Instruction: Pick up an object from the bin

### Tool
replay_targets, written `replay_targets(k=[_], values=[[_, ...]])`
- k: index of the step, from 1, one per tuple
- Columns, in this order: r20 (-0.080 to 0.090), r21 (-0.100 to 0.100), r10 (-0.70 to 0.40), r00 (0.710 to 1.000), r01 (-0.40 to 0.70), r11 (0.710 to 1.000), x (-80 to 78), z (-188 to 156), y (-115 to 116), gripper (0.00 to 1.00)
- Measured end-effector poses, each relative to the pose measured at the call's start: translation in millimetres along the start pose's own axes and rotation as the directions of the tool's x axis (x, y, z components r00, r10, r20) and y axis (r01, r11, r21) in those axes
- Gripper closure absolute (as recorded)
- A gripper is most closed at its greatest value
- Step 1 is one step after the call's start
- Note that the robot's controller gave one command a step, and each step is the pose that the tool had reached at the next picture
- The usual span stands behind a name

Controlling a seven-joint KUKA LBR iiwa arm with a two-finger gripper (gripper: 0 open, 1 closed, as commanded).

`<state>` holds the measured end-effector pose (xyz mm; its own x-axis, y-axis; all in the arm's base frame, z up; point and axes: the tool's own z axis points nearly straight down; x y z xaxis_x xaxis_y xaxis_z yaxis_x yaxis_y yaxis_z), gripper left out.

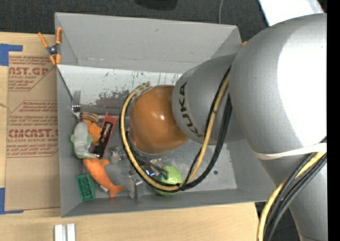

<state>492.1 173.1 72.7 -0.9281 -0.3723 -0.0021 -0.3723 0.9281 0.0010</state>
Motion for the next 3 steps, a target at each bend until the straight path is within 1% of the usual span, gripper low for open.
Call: replay_targets(k=[1, 2, 3], values=[[0.000, -0.001, 0.073, 0.997, -0.073, 0.997, -3.7, 2, -2, 0.00], [0.002, 0.000, -0.014, 1.000, 0.014, 1.000, -8.2, 2, 5, 0.00], [0.004, -0.003, 0.193, 0.981, -0.193, 0.981, 10.5, 2, -19, 1.00]])
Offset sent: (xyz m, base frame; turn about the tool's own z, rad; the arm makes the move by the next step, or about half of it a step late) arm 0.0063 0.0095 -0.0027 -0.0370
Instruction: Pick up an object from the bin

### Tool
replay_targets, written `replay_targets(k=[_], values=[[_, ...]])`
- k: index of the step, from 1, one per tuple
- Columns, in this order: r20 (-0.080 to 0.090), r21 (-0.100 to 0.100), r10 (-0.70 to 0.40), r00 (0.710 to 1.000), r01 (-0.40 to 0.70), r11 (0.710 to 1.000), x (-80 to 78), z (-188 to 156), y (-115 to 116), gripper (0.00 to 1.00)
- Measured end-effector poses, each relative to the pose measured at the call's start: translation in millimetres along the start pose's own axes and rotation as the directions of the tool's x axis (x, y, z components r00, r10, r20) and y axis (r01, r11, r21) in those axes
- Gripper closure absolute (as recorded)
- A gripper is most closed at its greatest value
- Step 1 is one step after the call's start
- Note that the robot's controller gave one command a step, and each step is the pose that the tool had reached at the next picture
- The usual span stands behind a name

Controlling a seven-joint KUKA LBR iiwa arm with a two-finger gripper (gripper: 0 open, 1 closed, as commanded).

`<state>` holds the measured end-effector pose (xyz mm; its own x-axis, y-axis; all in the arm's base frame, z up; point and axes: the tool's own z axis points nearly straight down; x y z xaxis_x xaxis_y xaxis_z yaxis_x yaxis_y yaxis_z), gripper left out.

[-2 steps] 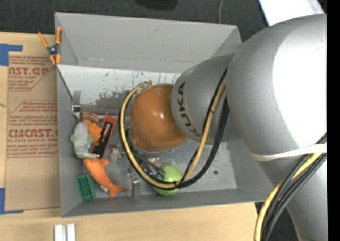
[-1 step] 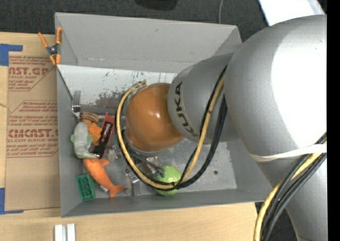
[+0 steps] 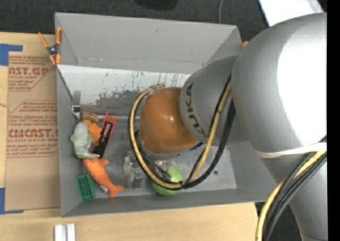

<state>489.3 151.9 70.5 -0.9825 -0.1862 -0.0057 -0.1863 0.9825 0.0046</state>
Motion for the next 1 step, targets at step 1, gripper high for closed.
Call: replay_targets(k=[1], values=[[0.000, 0.000, 0.000, 1.000, 0.000, 1.000, 0.1, 0.0, 0.0, 1.00]])
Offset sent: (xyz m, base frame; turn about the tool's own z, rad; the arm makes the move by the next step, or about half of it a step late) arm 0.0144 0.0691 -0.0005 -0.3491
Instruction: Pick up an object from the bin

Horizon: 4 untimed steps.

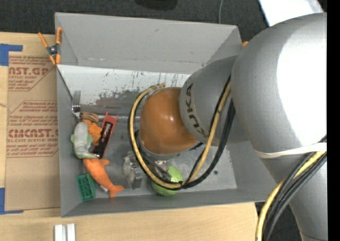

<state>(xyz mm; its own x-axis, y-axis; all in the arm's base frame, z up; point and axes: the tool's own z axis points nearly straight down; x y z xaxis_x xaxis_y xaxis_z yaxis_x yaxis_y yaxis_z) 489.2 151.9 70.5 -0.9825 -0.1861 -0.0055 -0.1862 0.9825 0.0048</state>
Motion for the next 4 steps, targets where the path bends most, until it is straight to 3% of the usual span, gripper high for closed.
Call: replay_targets(k=[1, 2, 3, 4], values=[[-0.002, 0.003, -0.183, 0.983, 0.183, 0.983, -14.5, 1, 32, 1.00], [-0.001, 0.002, -0.260, 0.966, 0.260, 0.966, -24.1, 1, 71, 1.00], [0.002, 0.001, -0.318, 0.948, 0.318, 0.948, -10.1, 1, 26, 0.00], [0.004, 0.000, -0.318, 0.948, 0.318, 0.948, -10.5, 1, 28, 0.00]])
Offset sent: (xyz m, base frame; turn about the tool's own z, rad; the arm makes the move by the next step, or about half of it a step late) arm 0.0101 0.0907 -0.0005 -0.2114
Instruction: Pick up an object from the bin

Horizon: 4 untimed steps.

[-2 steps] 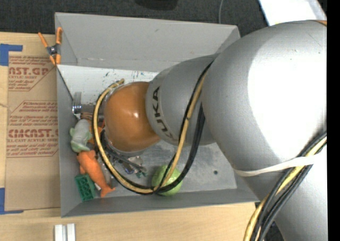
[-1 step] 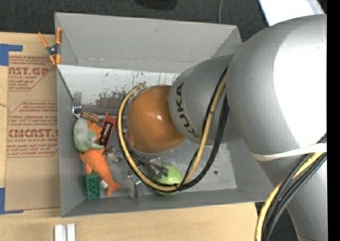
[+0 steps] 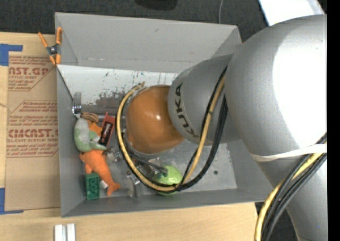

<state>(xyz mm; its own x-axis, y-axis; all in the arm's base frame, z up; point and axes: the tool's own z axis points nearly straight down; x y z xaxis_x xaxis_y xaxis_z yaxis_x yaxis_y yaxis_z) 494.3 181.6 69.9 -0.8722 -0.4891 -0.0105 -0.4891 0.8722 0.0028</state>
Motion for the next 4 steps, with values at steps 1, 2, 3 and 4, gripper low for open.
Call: replay_targets(k=[1, 2, 3, 4], values=[[-0.030, 0.019, -0.042, 0.999, 0.043, 0.999, -69.1, 1, 13, 0.00], [-0.015, 0.001, -0.022, 1.000, 0.022, 1.000, -4.9, -52, 36, 0.00], [-0.017, 0.015, 0.119, 0.993, -0.119, 0.993, -13.1, -49, 7, 0.00], [-0.009, 0.002, -0.059, 0.998, 0.059, 0.998, 0.2, -4, 6, 1.00]])
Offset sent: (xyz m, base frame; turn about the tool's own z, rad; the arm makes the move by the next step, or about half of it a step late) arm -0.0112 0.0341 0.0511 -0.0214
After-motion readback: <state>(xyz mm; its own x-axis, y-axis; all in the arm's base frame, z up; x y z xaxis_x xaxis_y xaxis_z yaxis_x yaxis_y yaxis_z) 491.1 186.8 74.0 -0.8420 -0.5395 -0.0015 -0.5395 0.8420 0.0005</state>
